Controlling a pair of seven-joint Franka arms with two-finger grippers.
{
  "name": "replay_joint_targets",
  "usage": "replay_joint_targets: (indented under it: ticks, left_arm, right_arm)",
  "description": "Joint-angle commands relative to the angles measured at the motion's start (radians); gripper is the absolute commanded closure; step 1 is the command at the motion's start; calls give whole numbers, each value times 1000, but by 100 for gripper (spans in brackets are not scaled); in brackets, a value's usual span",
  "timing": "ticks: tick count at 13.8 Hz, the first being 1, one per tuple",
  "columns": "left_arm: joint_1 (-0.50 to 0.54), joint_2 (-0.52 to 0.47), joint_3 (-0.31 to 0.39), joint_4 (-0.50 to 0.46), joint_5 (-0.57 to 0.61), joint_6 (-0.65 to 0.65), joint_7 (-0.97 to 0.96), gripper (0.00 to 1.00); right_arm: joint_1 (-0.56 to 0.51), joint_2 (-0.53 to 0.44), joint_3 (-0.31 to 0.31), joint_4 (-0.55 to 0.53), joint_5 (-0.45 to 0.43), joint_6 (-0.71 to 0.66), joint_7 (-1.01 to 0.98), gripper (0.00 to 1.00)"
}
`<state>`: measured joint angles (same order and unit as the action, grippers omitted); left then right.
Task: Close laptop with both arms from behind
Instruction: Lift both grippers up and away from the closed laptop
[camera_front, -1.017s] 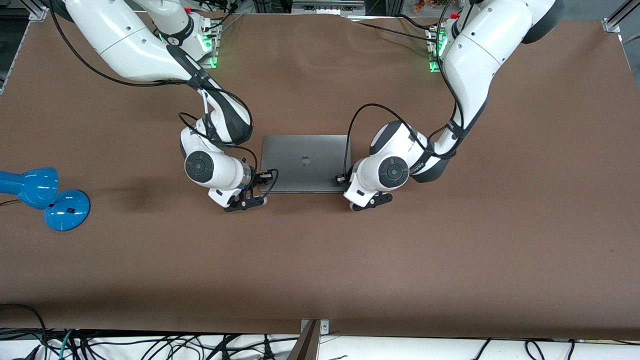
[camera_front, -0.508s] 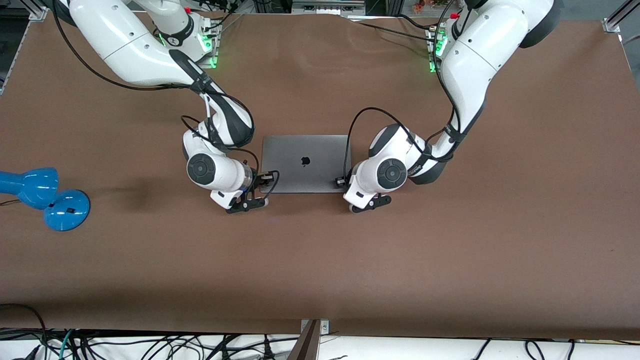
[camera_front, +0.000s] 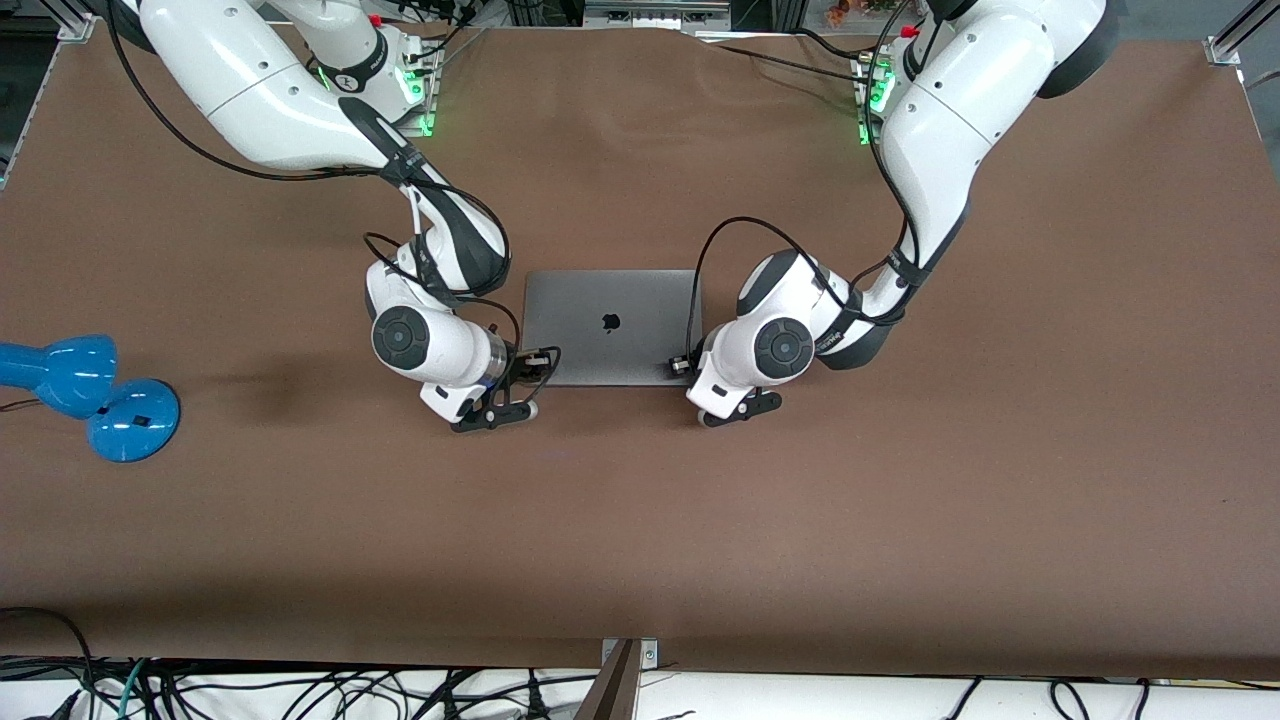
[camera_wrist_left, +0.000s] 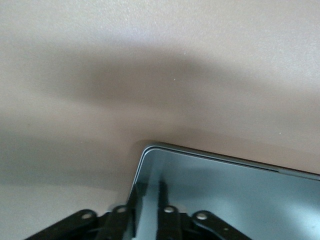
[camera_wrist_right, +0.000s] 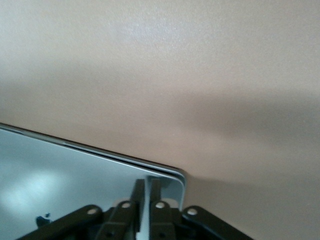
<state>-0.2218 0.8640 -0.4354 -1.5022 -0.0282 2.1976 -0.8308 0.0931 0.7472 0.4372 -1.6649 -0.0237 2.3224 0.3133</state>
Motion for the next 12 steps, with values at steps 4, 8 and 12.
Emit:
replay_joint_targets:
  ticks: [4,8,12]
  left_arm:
    - [4,3,4,31,77,-4,5,0]
    - [16,-49,-2,28,70,-57,-4,0]
    - [32,-166,-16,11,51,-191,-7,0]
  right_arm:
    - [14,-153,-9,34,13,-170,84,19]
    - [-7,-317,-9,34,-33,-383,102,6]
    - [-29,-472,-9,37,-122,-506,99,0]
